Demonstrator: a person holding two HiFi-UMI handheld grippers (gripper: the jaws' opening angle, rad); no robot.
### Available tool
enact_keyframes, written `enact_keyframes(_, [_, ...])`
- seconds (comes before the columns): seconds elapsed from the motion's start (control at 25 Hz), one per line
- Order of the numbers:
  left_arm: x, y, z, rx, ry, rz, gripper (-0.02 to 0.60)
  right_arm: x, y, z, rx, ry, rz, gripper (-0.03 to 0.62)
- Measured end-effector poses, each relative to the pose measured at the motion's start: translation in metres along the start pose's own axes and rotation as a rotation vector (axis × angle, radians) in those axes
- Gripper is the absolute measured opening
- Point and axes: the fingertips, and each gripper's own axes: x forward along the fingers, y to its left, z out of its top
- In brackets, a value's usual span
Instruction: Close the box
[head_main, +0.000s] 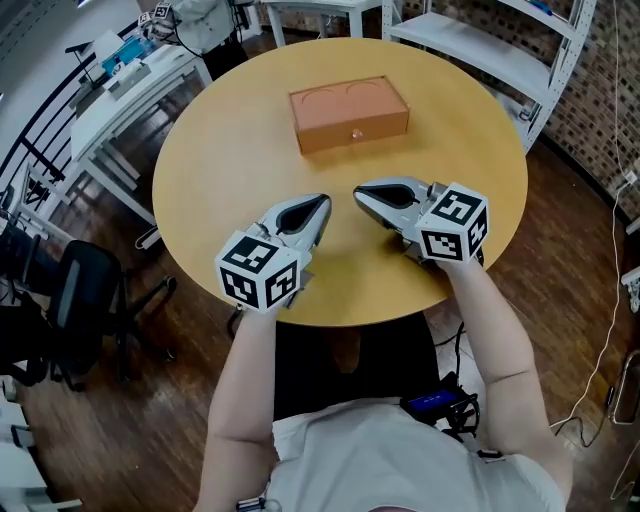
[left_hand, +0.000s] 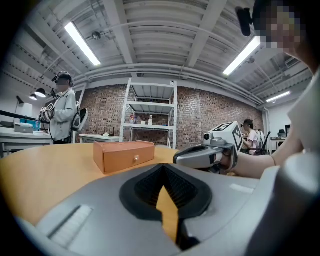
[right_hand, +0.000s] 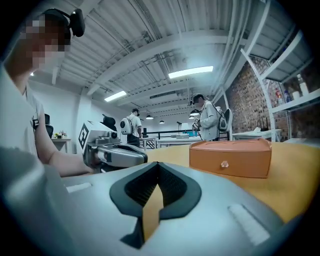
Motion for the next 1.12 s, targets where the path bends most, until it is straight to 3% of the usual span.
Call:
enact_keyframes(0.28, [0.003, -0.0016, -0.0023, -0.001, 0.001, 0.002, 0.0, -0.0038, -0.0071, -0.0039, 0.01, 0.002, -0.047, 0.0])
enact_keyframes(1.12, [0.0038, -0.0015, -0.0012, -0.002, 0.001, 0.002, 0.002, -0.0036, -0.0077, -0.0031, 0.011, 0.005, -0.044, 0.0])
